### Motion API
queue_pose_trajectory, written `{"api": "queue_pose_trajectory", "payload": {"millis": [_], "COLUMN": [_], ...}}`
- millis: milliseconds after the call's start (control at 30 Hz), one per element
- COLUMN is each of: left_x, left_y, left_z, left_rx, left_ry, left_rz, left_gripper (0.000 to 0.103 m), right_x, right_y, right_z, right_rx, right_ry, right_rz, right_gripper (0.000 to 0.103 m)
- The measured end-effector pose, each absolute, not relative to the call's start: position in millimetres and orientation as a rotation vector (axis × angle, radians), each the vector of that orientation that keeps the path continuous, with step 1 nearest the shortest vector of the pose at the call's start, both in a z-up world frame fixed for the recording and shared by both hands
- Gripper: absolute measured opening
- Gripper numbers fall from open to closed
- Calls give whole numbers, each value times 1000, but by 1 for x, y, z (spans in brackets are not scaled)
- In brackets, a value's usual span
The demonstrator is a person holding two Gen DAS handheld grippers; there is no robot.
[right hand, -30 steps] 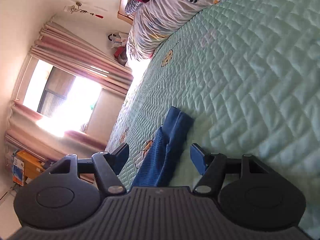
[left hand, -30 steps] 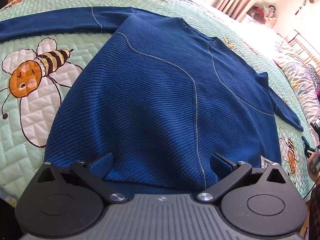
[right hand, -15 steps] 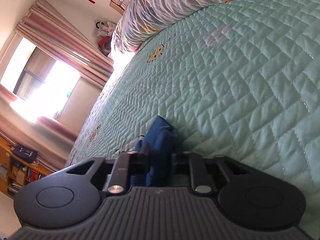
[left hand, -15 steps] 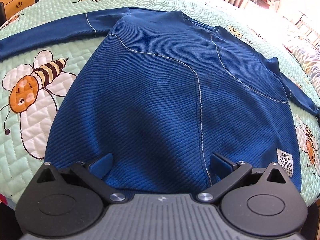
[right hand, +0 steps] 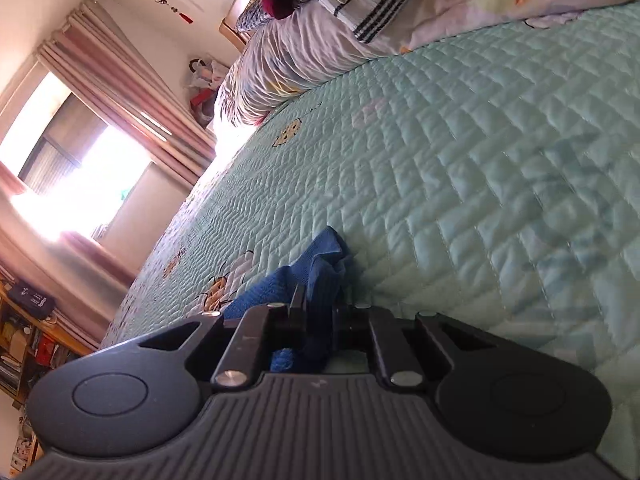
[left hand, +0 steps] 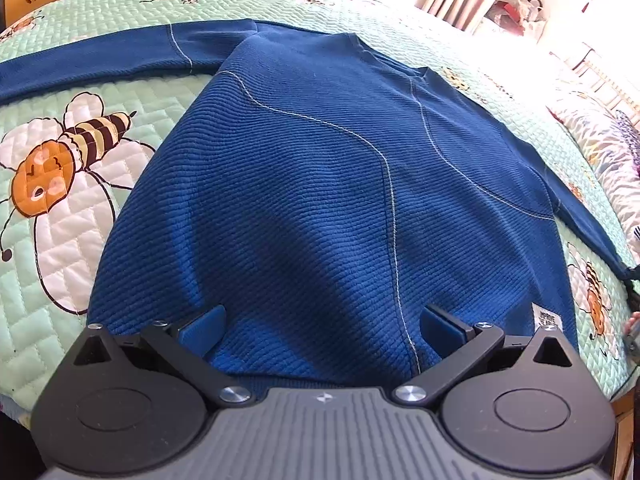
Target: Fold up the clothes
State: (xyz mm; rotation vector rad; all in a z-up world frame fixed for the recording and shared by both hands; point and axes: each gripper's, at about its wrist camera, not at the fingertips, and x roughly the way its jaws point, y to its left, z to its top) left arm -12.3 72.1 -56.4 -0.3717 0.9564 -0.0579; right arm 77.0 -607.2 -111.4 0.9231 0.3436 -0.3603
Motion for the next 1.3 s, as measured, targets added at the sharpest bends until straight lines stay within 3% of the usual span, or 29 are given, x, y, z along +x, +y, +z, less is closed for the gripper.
{"api": "queue_pose_trajectory", "payload": {"millis": [367, 533, 633, 767, 1300], "left_x": [-25, -27, -25, -24, -10], "left_y": [95, 103, 106, 104, 113], "left_z": [-55, -58, -59, -56, -33], "left_rx": [-496, -528, -551, -534, -545], "left_ry": [908, 886, 877, 862, 740], "left_rz": [-146, -178, -187, -207, -239], "left_gripper": [102, 102, 102, 102, 102], "right_x": [88, 78, 57, 29, 106], "right_y": [-586, -586, -589, -576, -340], "right_z": [-93, -87, -84, -79, -46], "right_rx": [647, 643, 710, 777, 556], "right_ry": [432, 430, 393, 325, 570], "right_rz": [-471, -514, -591, -560, 510], "right_gripper": [13, 29, 33, 56, 60]}}
